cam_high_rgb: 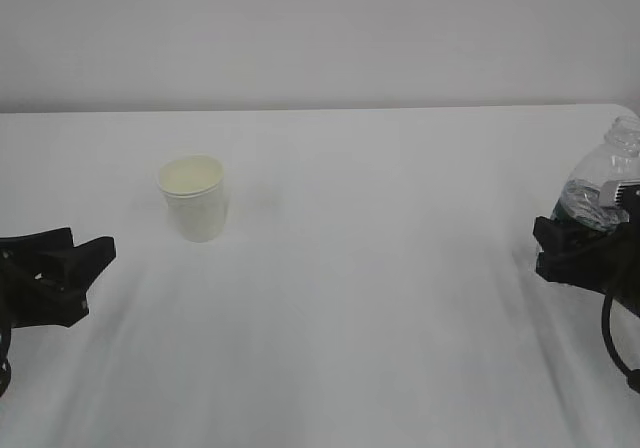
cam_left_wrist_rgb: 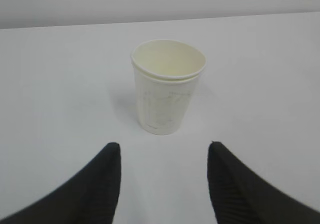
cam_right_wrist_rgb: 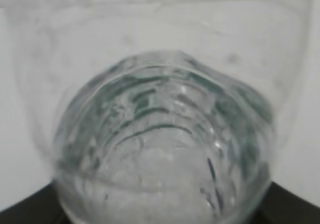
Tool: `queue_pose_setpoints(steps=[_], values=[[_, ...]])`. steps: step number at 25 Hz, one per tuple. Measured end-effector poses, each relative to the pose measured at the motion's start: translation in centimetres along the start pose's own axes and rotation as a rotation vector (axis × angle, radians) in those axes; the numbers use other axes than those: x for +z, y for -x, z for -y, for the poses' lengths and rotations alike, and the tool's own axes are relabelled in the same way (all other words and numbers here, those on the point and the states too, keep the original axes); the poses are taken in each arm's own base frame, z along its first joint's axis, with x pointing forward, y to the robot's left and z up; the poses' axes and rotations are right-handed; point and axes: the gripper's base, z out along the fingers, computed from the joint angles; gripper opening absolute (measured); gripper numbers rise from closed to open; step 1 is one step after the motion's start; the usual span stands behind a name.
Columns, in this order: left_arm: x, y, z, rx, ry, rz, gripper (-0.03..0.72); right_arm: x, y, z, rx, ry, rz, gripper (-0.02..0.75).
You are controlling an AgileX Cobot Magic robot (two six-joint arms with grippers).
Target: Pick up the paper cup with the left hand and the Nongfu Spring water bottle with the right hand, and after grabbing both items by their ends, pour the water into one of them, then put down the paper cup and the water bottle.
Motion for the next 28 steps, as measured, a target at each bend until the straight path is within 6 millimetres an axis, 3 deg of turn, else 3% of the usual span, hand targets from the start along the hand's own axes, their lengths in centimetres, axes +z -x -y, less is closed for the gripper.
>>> queue_pose_setpoints(steps=[6, 16, 23, 28], values=[[0.0, 0.0, 0.0, 0.0, 0.0, 0.0, 0.397, -1.5, 1.0, -0.6, -0.037, 0.048, 0.028, 0.439], [0.0, 0.0, 0.1, 0.004, -0.009, -0.002, 0.405, -3.3, 4.6, -1.6, -0.077, 0.131, 0.169, 0.438], [0.0, -0.2, 0.3, 0.016, -0.035, -0.012, 0.639, -3.5, 5.0, -1.7, -0.077, 0.138, 0.185, 0.438], [1.8, -0.7, -0.1, 0.02, -0.036, -0.035, 0.667, -3.5, 5.0, -1.7, -0.081, 0.145, 0.184, 0.438]])
